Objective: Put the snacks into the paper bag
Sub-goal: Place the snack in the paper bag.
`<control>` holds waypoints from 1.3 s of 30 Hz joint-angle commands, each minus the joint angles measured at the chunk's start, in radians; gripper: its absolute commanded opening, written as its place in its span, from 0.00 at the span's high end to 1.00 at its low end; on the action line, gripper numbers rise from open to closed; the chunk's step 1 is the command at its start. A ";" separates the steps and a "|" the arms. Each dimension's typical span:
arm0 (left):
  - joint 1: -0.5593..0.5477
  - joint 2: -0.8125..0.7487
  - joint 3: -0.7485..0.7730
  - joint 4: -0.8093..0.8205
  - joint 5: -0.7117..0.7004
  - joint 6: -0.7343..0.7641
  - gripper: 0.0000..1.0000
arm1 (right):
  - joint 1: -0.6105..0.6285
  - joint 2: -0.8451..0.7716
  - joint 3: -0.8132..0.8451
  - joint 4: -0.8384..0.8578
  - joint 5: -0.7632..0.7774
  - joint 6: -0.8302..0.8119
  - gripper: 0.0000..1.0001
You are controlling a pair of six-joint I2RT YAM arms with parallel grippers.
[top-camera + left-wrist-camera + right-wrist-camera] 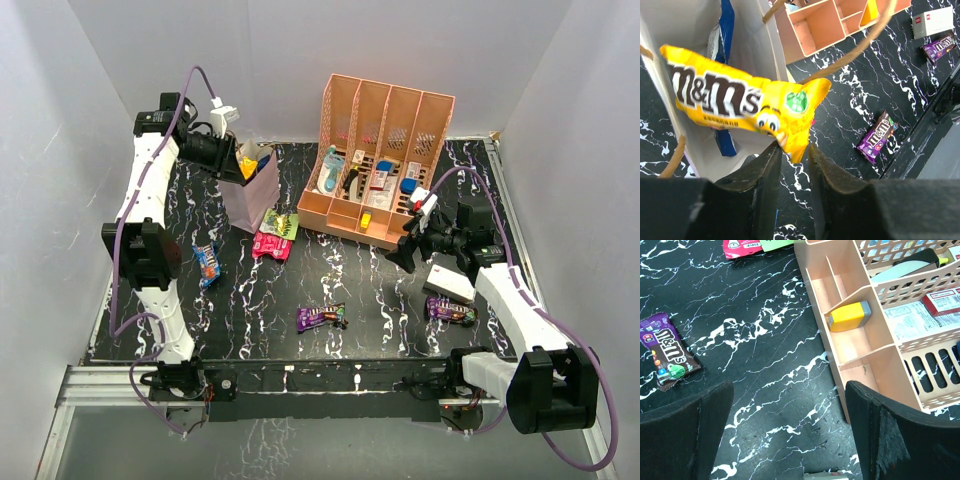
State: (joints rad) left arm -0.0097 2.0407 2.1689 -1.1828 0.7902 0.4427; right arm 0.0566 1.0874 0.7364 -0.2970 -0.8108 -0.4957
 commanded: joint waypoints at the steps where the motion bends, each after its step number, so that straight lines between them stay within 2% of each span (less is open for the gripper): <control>1: -0.001 -0.041 0.039 -0.006 -0.019 -0.014 0.70 | -0.005 -0.007 0.014 0.018 -0.008 -0.009 0.02; 6: -0.001 -0.064 0.037 0.015 -0.034 -0.024 0.64 | -0.005 -0.009 0.012 0.018 -0.009 -0.009 0.02; 13: -0.001 -0.122 -0.024 0.104 -0.070 -0.047 0.60 | -0.005 -0.008 0.012 0.018 -0.009 -0.009 0.02; 24: -0.036 -0.188 -0.120 0.211 -0.165 -0.062 0.64 | -0.005 -0.009 0.011 0.019 -0.008 -0.008 0.02; 35: -0.061 -0.347 -0.275 0.360 -0.256 -0.060 0.57 | -0.005 -0.007 0.013 0.019 -0.010 -0.007 0.02; 39: -0.061 -0.438 -0.382 0.397 -0.306 -0.062 0.52 | -0.005 -0.010 0.015 0.018 -0.007 -0.006 0.02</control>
State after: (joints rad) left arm -0.0685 1.7206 1.8637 -0.8360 0.5346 0.3843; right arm 0.0566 1.0874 0.7364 -0.2974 -0.8108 -0.4957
